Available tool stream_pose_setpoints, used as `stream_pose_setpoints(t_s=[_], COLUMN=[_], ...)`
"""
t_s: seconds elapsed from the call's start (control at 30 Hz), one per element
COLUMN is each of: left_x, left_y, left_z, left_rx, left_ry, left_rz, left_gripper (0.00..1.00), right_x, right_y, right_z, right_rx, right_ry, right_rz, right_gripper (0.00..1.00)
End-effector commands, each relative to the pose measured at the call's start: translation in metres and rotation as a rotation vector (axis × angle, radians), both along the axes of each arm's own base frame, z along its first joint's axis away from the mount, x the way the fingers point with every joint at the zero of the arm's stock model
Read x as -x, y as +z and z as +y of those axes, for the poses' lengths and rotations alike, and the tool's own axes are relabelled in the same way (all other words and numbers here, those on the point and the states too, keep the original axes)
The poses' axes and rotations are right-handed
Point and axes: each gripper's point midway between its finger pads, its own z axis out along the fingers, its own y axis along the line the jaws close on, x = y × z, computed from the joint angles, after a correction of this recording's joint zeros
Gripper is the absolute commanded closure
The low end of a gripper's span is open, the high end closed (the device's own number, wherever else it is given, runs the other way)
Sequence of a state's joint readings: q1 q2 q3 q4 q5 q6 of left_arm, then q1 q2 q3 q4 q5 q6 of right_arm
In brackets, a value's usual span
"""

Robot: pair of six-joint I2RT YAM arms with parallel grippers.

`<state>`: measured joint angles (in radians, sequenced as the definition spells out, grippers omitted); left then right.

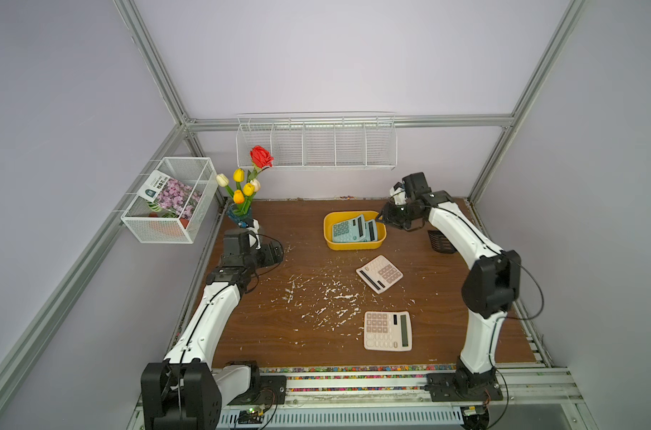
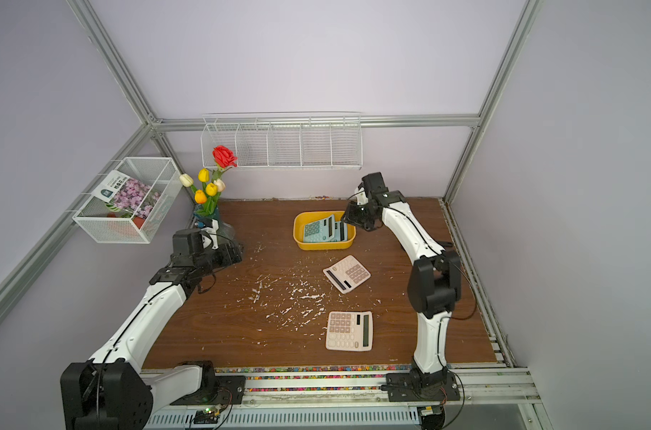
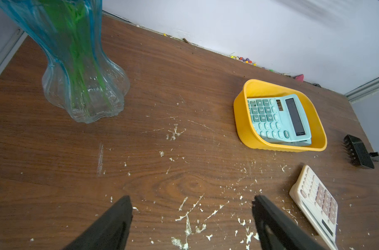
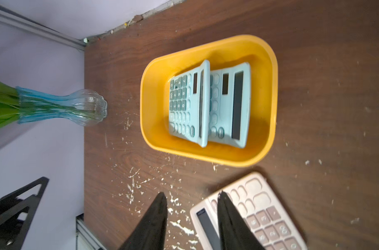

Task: Put the calculator in the storage box
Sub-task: Pick up the calculator at the center of the board.

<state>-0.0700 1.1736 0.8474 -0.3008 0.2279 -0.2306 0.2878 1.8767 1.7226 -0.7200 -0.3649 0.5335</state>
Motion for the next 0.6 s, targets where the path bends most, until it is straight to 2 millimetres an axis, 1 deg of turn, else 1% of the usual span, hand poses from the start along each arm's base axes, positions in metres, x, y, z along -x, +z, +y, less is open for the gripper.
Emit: stream_pose_setpoints(t_s=[0.0,0.03,0.13,0.3,0.37,0.43,0.57], left_x=[0.004,0.004,0.005,0.003,0.003,0.003,0.002], left_y=[0.0,0.0,-0.002,-0.005,-0.007,-0.008,-0.012], left_z=[-0.009,-0.009,-0.011,-0.013,-0.013,-0.014,-0.015], left_rx=[0.012,0.014,0.021,0.024,0.025,0.027,0.031], left_ry=[-0.031,-0.033,-0.037,-0.043,-0.043,-0.047,-0.052], left_rz=[-0.003,-0.002,0.004,0.013,0.019,0.021,0.032], left_gripper=[0.09,0.09,0.09,0.09,0.09,0.09,0.09], right_x=[0.018,0.03,0.075,0.159,0.185,0.204,0.234], right_y=[-0.002,-0.005,-0.018,-0.05,-0.058,-0.065,-0.087], right_z=[-0.002,-0.003,-0.006,-0.024,-0.026,-0.026,-0.027], right_rx=[-0.047,-0.05,-0.06,-0.083,-0.122,-0.166,-0.219], right_ry=[-0.041,-0.034,-0.003,0.003,0.017,0.025,0.024], right_rz=[-0.033,-0.022,0.037,0.155,0.174,0.176,0.236], right_gripper=[0.59,0.59,0.59,0.59,0.58,0.58,0.57])
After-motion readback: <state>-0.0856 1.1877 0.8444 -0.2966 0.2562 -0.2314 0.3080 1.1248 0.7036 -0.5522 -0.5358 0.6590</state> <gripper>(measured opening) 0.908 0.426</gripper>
